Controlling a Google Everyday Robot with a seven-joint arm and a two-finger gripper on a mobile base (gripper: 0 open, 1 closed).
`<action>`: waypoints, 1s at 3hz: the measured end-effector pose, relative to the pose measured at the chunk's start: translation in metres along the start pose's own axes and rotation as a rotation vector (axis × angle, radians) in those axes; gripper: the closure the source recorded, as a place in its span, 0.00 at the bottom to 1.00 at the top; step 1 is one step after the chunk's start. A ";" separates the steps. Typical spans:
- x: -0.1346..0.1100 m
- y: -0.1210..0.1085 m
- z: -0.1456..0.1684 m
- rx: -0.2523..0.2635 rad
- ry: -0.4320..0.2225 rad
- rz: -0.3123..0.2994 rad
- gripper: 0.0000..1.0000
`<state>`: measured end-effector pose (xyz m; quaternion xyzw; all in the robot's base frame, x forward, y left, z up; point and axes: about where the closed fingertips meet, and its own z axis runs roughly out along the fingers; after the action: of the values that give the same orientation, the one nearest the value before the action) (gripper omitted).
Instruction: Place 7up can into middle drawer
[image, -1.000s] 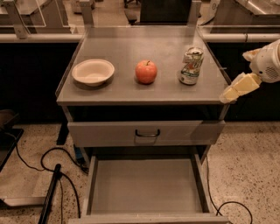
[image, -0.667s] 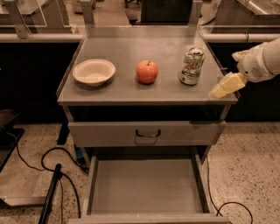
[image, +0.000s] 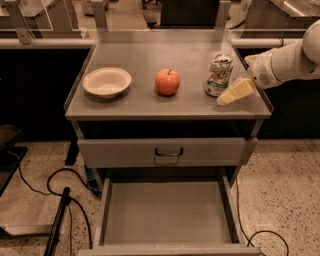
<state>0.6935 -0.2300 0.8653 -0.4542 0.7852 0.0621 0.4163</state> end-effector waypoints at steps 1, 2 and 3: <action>0.000 -0.001 0.005 0.032 -0.034 0.020 0.00; -0.009 -0.013 0.010 0.071 -0.069 0.020 0.00; -0.054 -0.040 0.005 0.127 -0.117 -0.039 0.00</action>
Offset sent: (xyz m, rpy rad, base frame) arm 0.0361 -0.0015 0.0227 0.0702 -0.1552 -0.0770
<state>0.7407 -0.2152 0.9114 -0.4375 0.7529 0.0308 0.4907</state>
